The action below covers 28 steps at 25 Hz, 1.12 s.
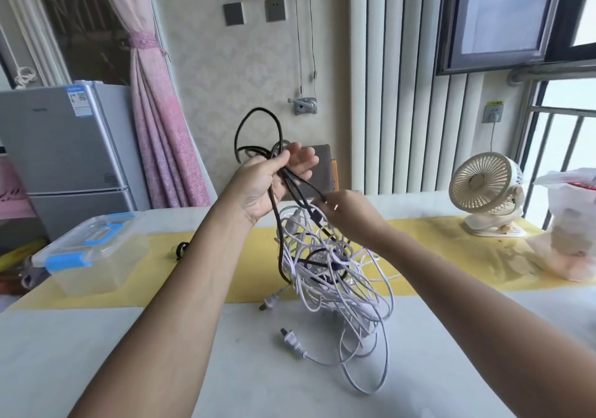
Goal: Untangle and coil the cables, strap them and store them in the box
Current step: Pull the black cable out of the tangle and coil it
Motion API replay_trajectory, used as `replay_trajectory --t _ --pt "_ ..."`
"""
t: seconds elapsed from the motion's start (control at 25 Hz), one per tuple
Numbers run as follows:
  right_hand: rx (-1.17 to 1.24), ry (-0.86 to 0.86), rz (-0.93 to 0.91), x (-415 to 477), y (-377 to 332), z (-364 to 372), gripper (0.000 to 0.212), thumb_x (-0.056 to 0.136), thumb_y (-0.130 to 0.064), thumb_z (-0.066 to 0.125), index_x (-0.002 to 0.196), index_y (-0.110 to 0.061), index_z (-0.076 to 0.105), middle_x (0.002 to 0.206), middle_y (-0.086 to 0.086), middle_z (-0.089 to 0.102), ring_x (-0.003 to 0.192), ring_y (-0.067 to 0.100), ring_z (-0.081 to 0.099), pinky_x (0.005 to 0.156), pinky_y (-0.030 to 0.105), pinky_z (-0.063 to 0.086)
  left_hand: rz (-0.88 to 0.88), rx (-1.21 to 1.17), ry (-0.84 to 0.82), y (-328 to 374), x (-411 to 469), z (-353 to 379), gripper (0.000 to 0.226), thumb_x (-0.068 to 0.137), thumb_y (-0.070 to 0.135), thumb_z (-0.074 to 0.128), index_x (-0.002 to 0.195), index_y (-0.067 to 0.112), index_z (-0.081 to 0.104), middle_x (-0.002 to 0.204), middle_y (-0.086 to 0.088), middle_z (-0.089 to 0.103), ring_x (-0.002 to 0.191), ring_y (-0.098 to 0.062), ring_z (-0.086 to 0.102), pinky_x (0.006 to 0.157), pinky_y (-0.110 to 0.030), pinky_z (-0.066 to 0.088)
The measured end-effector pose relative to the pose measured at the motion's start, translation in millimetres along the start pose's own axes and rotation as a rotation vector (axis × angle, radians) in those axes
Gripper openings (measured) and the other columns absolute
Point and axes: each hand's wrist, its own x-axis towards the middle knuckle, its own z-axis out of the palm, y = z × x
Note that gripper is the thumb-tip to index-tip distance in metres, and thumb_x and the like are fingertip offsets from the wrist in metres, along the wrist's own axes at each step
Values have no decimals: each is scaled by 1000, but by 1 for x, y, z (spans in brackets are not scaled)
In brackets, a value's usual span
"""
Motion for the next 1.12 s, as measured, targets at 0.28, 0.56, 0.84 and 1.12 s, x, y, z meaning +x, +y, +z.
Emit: replay_trajectory --t 0.28,0.56,0.84,1.12 --pt "104 230 75 18 32 -33 22 99 -24 43 87 -6 50 81 13 48 78 33 55 67 38 41 -47 101 126 -5 -6 -7 30 103 14 31 88 5 55 71 -9 73 64 -20 71 57 -25 58" --pt "1212 -99 512 14 32 -47 16 96 -10 49 81 -6 52 70 10 52 37 6 46 36 15 36 -319 407 197 -10 -23 -38 17 98 9 43 93 8 59 65 -3 70 37 -1 46 34 -10 33" --pt "1767 -423 803 1 3 8 49 101 -32 37 109 16 40 108 39 58 69 38 70 69 36 57 -154 145 23 4 -19 -10 27 100 10 35 106 19 60 78 -5 71 49 -6 58 46 -15 49" --pt "1103 -721 259 -4 -10 -12 22 91 -21 53 86 -9 71 75 0 69 65 10 61 69 19 52 -116 -344 192 6 -9 -21 32 102 9 28 89 -8 51 66 -18 67 55 -22 68 52 -34 58"
